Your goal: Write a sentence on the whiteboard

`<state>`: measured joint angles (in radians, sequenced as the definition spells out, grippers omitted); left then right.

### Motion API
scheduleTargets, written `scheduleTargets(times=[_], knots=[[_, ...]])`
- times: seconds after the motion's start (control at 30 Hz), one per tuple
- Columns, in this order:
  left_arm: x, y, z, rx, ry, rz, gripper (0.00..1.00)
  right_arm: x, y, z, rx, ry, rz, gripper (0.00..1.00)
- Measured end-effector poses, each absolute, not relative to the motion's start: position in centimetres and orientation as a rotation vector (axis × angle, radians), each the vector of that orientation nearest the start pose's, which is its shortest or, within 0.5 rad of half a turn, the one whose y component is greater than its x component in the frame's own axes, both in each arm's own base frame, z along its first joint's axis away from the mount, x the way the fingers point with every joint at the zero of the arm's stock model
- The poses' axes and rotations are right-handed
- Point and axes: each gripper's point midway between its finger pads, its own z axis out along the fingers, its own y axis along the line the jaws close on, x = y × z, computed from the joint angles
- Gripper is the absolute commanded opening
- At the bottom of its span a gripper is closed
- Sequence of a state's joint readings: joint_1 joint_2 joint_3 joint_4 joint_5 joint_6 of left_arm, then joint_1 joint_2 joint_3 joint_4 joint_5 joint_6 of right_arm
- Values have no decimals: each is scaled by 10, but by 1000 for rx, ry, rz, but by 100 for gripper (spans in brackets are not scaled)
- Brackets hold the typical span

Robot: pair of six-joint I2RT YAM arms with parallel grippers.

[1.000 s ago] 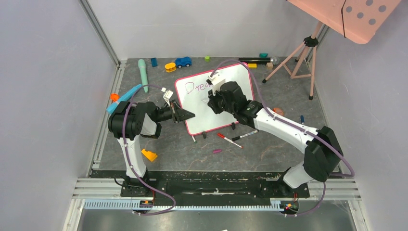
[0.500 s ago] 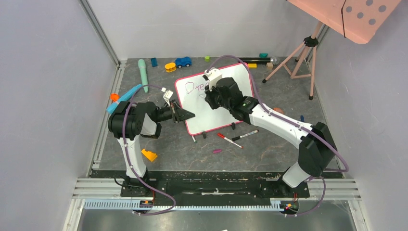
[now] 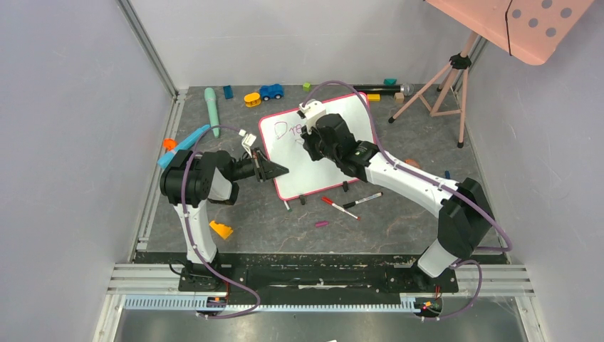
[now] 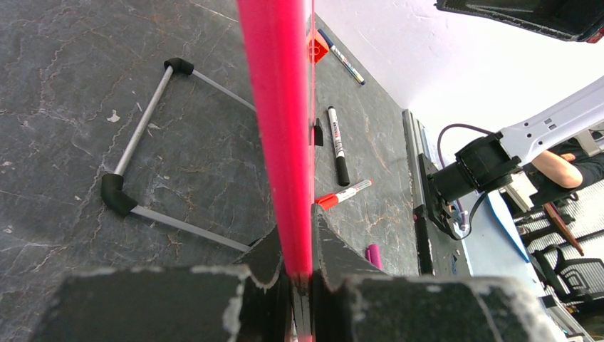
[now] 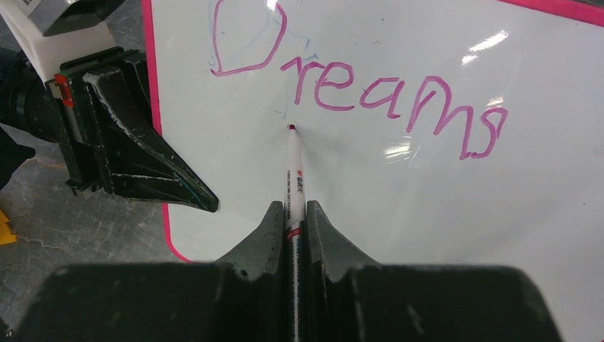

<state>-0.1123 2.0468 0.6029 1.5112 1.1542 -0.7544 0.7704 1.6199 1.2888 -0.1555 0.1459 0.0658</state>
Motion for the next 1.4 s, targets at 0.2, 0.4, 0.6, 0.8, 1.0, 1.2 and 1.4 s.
scheduleTargets(times=[0.2,0.4,0.6,0.8,1.0,1.2,1.4], knots=[[331,-210,90,500,1693,-1506,2,363,320,201,-626,1976,357,0],[331,-210,91,502,1692,-1507,2,361,320,203,-632,1972,370,0],[330,-210,91,502,1692,-1507,2,353,315,203,-643,1971,381,0],[330,-210,91,502,1692,-1507,2,352,314,200,-650,1976,380,0],[331,-210,90,500,1693,-1507,2,353,316,189,-665,1996,371,0],[331,-210,90,499,1693,-1506,2,351,318,188,-673,1998,378,0],[331,-210,90,499,1693,-1506,2,345,315,180,-685,2012,383,0]])
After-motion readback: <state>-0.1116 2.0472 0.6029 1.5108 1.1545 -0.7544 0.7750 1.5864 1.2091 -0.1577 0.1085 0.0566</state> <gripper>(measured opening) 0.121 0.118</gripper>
